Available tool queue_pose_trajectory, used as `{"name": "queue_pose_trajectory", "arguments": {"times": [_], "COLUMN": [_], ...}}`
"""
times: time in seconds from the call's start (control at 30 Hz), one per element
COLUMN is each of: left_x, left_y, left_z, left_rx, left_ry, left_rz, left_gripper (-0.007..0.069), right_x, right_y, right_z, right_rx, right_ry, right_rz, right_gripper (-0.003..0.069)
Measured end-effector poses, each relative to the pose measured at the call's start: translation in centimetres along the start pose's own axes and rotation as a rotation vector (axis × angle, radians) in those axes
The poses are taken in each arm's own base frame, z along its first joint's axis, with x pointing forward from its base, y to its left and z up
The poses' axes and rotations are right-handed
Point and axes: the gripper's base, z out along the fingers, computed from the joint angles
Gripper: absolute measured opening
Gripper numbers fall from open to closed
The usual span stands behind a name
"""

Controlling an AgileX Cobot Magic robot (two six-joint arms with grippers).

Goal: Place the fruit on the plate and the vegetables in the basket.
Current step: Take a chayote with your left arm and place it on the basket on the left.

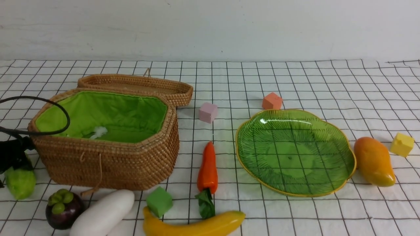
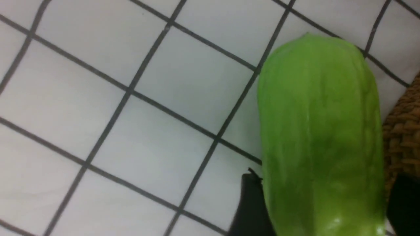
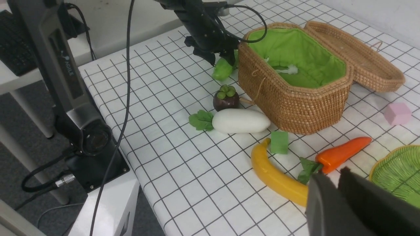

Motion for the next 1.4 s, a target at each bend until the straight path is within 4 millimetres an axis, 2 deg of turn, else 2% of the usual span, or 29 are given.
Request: {"name": "queue_pose_trajectory", "arguments": {"times": [0.13,0.37,0.5,0.6,0.63,0.67,0.8,0.83,0.87,0.9,0.97,1.0,1.03,1.13,1.23,1.4], "left_x": [1.1,1.3,1.3,1.1,0.8,0.8,-0.4,-0.5,-0.3,-0.3,0.3,0.2,0.5,0.2,-1.3,-1.6], "left_y": [0.4,0.5,0.5,0.3,0.2,0.1,-1.7,-3.0,-4.6,-4.9,-8.6,-9.0,-11.0,-14.3,-17.2,-19.1], "left_z": [1.0,0.9,0.2,-1.8,-3.2,-3.5,-11.0,-13.7,-15.3,-15.7,-18.2,-18.4,-18.7,-17.9,-15.4,-11.8], "left_rx": [-0.023,-0.034,-0.042,-0.038,-0.031,-0.030,0.037,0.075,0.125,0.137,0.257,0.265,0.320,0.369,0.340,0.272], "left_ry": [0.085,0.105,0.118,0.084,0.047,0.040,-0.145,-0.219,-0.260,-0.270,-0.301,-0.307,-0.288,-0.238,-0.187,-0.096], "left_rz": [0.026,0.047,0.068,0.083,0.088,0.090,0.217,0.343,0.475,0.477,0.758,0.798,0.940,1.122,1.255,1.399], "left_gripper": [0.0454,0.0438,0.0438,0.0438,0.0438,0.0438,0.0438,0.0438,0.0438,0.0438,0.0438,0.0438,0.0438,0.0438,0.0438,0.0437], "right_x": [0.0,0.0,0.0,0.0,0.0,0.0,0.3,0.4,0.4,0.4,0.4,0.4,0.4,0.4,0.5,0.6], "right_y": [0.1,0.1,0.1,0.1,0.1,0.1,-0.1,-0.1,-0.2,-0.2,-0.3,-0.3,-0.3,-0.3,-0.3,-0.8], "right_z": [0.0,0.0,0.0,0.0,0.0,0.0,0.0,0.0,0.0,0.0,0.0,0.0,0.0,0.0,0.0,-0.1], "right_rx": [-0.008,-0.008,-0.010,-0.011,-0.009,-0.010,0.008,0.016,0.022,0.024,0.030,0.030,0.030,0.031,0.035,0.084], "right_ry": [-0.004,-0.004,-0.005,-0.004,0.001,0.002,0.038,0.043,0.045,0.046,0.048,0.048,0.048,0.049,0.050,0.067], "right_rz": [0.004,0.004,0.005,0.005,0.003,0.003,-0.008,-0.012,-0.014,-0.015,-0.018,-0.018,-0.018,-0.018,-0.020,-0.022], "right_gripper": [0.0088,0.0089,0.0092,0.0095,0.0096,0.0096,0.0099,0.0099,0.0099,0.0099,0.0100,0.0101,0.0102,0.0103,0.0106,0.0108]}}
